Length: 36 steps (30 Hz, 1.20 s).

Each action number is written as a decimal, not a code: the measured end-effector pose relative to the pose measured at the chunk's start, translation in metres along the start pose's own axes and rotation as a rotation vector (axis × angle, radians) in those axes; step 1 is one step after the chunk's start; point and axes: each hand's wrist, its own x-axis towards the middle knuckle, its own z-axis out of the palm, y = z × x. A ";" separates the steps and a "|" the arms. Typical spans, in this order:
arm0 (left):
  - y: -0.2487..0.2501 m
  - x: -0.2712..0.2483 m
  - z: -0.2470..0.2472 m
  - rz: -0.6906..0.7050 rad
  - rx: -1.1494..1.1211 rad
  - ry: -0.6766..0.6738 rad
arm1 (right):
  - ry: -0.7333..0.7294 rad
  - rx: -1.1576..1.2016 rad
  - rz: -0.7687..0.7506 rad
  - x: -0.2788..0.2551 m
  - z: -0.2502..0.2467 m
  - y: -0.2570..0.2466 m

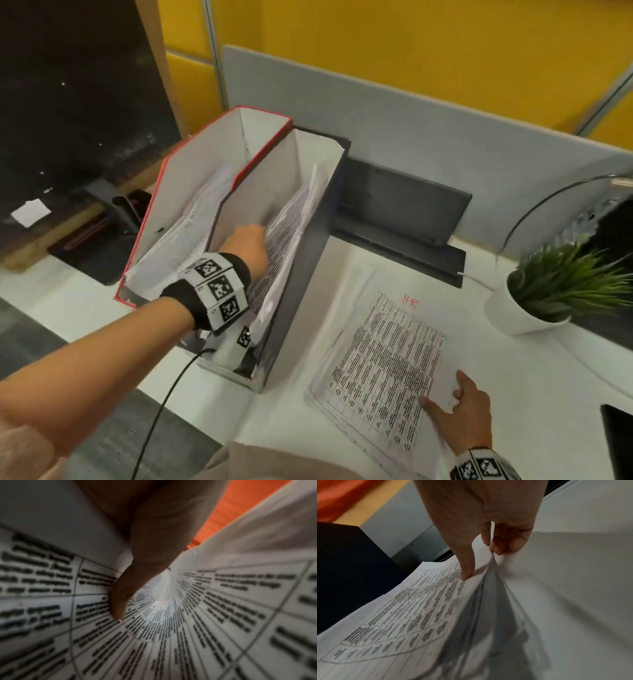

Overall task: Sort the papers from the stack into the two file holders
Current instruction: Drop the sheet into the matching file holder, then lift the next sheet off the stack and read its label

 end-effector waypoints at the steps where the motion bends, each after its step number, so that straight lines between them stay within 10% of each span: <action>1: 0.001 0.003 0.004 0.004 0.018 -0.013 | 0.001 -0.011 -0.009 0.000 0.000 0.000; 13: 0.000 0.002 0.004 0.040 0.152 0.075 | 0.023 -0.037 -0.037 -0.004 -0.001 0.001; 22: 0.070 -0.030 -0.032 0.453 -0.533 0.506 | 0.021 -0.025 -0.036 -0.005 0.001 0.000; 27: 0.120 -0.046 0.031 0.541 -0.523 0.348 | 0.016 -0.036 -0.045 -0.006 0.000 -0.002; 36: 0.098 -0.009 0.147 0.045 -0.214 -0.233 | -0.053 -0.084 -0.028 -0.006 -0.004 -0.002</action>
